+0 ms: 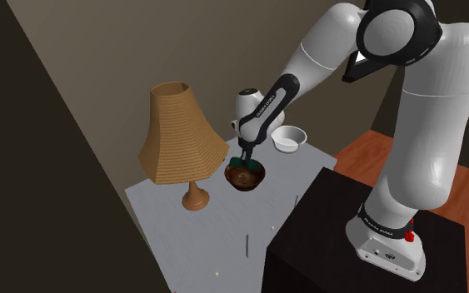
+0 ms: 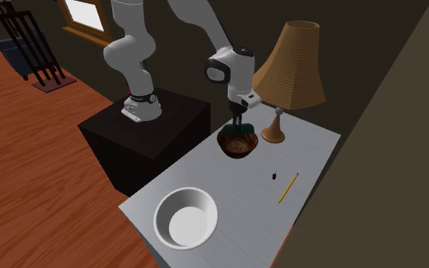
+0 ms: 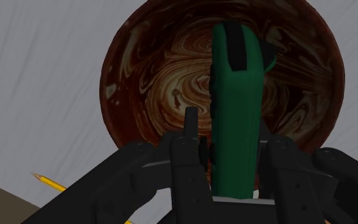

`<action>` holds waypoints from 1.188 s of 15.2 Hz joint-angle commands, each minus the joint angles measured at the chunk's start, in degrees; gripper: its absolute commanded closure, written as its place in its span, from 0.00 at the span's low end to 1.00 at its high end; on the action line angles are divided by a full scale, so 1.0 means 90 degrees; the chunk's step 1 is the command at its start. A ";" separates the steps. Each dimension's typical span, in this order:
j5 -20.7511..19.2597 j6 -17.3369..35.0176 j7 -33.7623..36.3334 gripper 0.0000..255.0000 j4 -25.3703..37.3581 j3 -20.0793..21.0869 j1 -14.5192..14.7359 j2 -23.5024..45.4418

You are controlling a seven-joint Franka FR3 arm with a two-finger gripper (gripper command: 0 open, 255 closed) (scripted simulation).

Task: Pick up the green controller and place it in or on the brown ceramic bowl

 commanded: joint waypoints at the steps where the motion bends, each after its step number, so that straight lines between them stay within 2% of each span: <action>1: 0.0012 0.0158 -0.0003 1.00 0.0020 0.0008 0.0001 0.0173; 3: 0.0024 0.0310 -0.0012 1.00 0.0030 0.0015 -0.0004 0.0335; 11: 0.0024 0.0310 -0.0012 1.00 0.0030 0.0015 -0.0004 0.0335; 12: 0.0024 0.0310 -0.0012 0.00 0.0030 0.0015 -0.0004 0.0334; 17: 0.0024 0.0310 -0.0012 0.00 0.0030 0.0015 -0.0004 0.0335; 18: 0.0009 0.0115 0.0000 0.00 0.0016 0.0006 0.0001 0.0126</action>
